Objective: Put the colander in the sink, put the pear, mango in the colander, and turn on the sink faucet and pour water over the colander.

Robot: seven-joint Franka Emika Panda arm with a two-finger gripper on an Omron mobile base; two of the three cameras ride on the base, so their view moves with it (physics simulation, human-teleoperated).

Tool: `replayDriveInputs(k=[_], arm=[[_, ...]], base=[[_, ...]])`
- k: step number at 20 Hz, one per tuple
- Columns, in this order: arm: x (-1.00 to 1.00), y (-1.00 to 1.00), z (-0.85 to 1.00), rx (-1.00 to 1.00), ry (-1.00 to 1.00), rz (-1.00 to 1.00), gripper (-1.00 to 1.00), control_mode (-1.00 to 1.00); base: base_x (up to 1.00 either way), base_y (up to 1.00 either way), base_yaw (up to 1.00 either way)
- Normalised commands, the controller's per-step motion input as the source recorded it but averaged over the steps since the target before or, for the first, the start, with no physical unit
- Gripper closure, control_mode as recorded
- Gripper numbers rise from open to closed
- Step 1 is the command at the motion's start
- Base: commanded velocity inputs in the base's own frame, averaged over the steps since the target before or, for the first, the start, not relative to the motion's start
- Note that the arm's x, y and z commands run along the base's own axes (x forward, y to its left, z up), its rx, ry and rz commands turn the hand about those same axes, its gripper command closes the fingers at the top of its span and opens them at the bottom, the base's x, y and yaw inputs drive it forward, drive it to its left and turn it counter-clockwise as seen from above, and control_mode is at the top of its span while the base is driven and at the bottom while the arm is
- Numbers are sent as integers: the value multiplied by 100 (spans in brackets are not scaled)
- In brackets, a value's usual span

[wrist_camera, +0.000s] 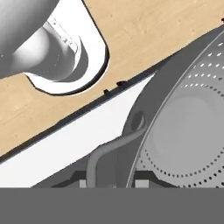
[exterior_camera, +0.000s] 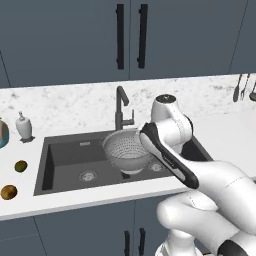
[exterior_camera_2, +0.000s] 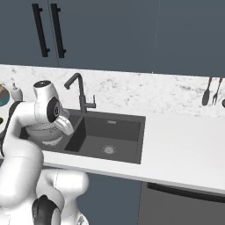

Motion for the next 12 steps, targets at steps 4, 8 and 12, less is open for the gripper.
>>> replayDriveInputs(k=[4,8,12], arm=[[45,89,0,0,0,22,100,-100],[65,91,-3,0,0,3,100,-100],[78,77,-21,0,0,-2,100,-100]], base=[[0,0,0],[0,0,0],[0,0,0]])
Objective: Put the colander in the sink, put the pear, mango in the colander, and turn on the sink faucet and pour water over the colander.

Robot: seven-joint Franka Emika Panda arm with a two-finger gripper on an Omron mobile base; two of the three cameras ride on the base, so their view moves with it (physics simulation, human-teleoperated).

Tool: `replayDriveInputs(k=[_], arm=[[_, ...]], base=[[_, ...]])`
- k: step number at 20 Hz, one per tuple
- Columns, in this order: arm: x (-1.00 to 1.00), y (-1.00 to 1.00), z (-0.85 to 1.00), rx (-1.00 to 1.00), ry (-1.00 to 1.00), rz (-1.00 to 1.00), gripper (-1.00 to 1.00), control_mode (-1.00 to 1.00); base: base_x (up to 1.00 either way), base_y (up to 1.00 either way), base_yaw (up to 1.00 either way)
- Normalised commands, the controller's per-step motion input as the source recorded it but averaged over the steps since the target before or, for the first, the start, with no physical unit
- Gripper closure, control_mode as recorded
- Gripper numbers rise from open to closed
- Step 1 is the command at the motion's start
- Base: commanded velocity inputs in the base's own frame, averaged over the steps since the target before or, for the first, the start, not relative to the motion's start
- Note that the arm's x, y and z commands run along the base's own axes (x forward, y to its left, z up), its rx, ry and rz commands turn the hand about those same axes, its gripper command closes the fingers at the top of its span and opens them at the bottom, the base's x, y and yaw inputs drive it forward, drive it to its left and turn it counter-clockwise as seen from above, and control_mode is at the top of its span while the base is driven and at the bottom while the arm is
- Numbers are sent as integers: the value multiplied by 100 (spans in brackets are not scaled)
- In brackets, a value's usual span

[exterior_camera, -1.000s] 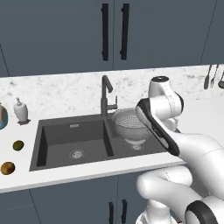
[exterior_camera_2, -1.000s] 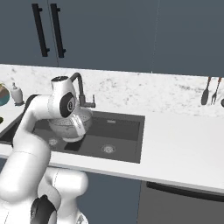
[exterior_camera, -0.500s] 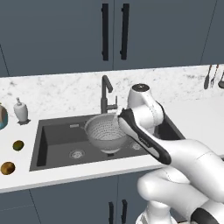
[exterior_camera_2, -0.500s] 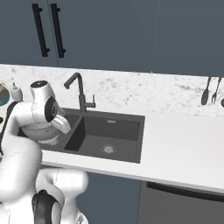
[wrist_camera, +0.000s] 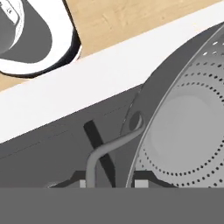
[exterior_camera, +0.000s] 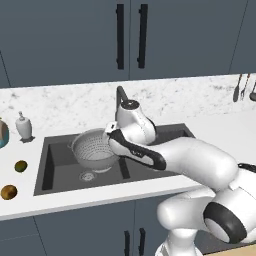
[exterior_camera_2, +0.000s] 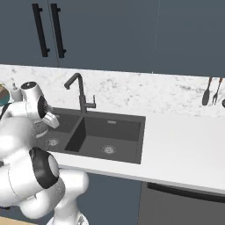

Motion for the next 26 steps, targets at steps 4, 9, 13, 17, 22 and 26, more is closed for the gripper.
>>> replayDriveInputs(k=[4,9,13,17,22,26], arm=[[58,74,-35,0,0,-17,100,-100],[41,66,-34,0,0,-34,100,-100],[47,48,-30,0,0,-40,100,-100],[30,31,-40,0,6,-41,100,-100],[22,42,-44,0,4,-38,100,-100],[21,45,-40,0,1,-31,100,-100]], base=[[0,0,0],[0,0,0],[0,0,0],[0,0,0],[0,0,0],[0,0,0]])
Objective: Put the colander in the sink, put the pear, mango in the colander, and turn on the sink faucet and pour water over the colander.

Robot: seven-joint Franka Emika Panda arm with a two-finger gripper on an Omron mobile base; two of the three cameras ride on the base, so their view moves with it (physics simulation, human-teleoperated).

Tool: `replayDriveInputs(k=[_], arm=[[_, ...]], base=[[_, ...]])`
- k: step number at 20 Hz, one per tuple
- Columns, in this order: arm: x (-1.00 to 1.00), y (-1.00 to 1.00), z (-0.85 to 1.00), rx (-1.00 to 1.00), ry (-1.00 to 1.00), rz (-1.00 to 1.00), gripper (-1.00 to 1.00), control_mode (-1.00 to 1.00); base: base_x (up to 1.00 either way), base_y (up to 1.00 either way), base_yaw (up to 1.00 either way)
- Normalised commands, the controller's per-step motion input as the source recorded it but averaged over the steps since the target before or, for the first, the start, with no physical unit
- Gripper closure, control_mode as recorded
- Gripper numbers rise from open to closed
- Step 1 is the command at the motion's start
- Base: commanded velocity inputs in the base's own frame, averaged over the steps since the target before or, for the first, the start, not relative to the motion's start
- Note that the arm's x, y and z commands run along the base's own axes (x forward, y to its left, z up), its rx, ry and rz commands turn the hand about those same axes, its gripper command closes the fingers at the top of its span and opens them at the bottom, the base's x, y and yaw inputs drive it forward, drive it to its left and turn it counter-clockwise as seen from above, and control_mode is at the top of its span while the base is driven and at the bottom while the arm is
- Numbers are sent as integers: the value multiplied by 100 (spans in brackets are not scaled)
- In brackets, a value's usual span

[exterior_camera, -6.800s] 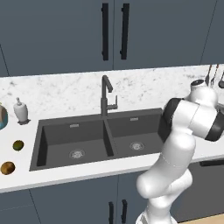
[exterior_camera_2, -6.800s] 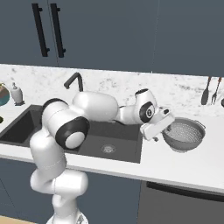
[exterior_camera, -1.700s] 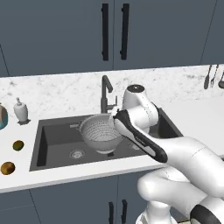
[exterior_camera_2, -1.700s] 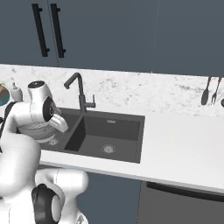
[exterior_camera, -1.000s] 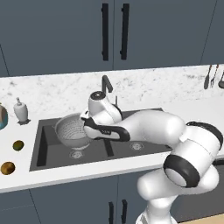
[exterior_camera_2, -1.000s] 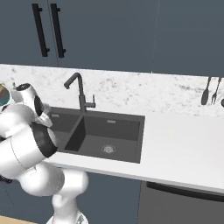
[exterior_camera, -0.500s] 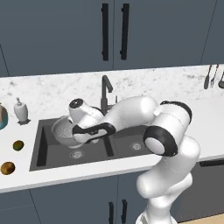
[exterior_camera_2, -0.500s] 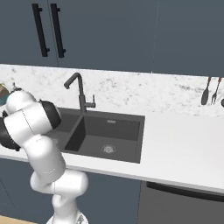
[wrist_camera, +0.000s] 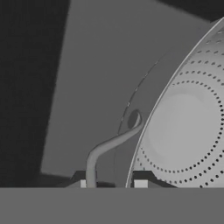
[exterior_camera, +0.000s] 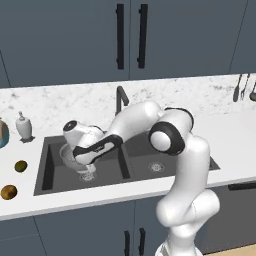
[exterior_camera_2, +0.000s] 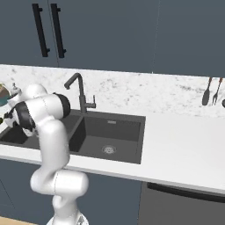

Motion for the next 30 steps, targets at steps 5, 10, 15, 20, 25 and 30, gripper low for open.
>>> replayDriveInputs(k=[5,10,15,20,25,30], arm=[[22,23,-34,0,0,-33,100,-100],[24,25,-25,-5,0,-30,100,-100],[5,0,-27,0,0,-24,100,-100],[13,-10,-26,0,0,-22,100,-100],[6,-15,-27,0,-3,-16,100,-100],[16,-25,-23,0,-1,-13,100,-100]], base=[[0,0,0],[0,0,0],[0,0,0],[0,0,0],[0,0,0],[0,0,0]])
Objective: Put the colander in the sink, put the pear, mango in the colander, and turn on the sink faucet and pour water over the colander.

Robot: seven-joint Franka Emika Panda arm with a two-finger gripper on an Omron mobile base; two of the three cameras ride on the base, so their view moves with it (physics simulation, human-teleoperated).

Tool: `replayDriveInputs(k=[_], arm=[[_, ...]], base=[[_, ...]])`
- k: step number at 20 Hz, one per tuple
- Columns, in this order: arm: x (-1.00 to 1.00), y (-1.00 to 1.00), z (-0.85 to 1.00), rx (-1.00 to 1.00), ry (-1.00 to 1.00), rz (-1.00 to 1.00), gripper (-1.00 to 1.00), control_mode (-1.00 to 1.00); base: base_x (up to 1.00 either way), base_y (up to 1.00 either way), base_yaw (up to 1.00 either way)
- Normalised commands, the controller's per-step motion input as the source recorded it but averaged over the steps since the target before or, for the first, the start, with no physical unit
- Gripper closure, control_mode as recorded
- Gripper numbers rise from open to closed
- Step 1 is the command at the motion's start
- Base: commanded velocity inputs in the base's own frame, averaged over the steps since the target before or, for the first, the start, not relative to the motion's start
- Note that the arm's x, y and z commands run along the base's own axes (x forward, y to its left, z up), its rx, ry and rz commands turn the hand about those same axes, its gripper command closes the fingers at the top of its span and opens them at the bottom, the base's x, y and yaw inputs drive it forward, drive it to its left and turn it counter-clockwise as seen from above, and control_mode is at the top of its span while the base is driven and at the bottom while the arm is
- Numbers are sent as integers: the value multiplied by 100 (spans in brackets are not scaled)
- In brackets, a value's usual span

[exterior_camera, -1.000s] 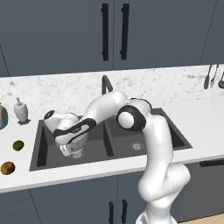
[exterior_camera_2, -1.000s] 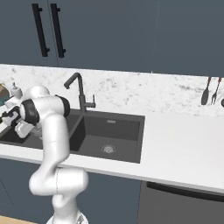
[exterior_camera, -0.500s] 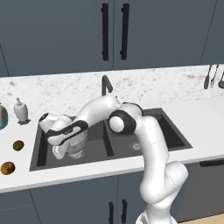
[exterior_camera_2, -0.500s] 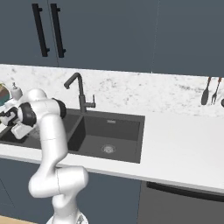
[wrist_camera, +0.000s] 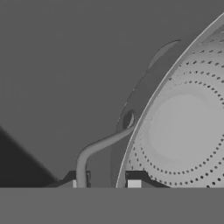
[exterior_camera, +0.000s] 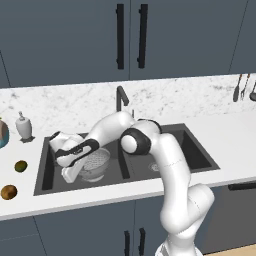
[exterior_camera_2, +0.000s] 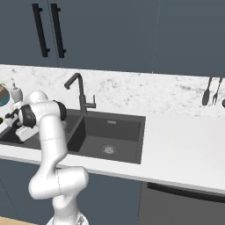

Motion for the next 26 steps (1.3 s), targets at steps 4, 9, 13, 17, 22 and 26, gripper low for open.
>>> replayDriveInputs(k=[4,9,13,17,22,26], arm=[[29,-7,-24,0,-10,-2,100,-100],[28,0,-28,0,-12,0,100,-100],[26,-6,-23,0,-7,0,100,-100],[24,-9,-8,2,-1,0,100,-100],[31,-6,0,8,0,0,-100,-100],[17,-8,0,9,0,0,-100,-100]], base=[[0,0,0],[0,0,0],[0,0,0],[0,0,0],[0,0,0],[0,0,0]])
